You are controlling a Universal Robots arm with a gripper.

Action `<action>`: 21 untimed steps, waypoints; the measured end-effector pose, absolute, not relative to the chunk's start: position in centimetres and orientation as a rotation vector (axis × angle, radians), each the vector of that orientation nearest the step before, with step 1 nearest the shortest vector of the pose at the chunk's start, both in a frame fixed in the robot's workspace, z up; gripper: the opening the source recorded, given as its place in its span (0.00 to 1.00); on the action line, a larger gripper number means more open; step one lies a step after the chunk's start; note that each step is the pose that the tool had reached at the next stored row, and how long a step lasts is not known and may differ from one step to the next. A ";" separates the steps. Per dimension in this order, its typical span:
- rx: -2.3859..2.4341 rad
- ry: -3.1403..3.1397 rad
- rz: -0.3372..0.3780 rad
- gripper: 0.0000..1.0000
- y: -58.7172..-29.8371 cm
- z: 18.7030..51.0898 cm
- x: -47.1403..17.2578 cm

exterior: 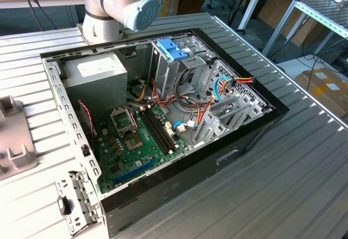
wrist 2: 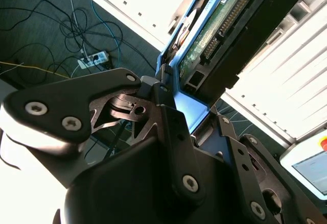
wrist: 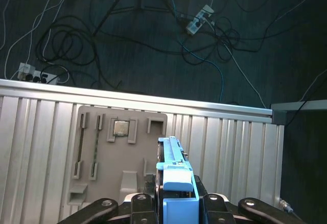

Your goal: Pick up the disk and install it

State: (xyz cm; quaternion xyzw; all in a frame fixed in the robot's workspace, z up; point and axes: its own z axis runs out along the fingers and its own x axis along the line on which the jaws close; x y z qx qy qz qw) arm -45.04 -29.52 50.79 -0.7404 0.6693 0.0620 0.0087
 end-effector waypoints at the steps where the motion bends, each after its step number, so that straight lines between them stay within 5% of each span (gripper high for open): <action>1: -2.313 2.091 0.194 0.37 -29.5 50.8 -45.0; 21: -2.313 2.091 0.194 0.37 -29.6 50.8 -44.5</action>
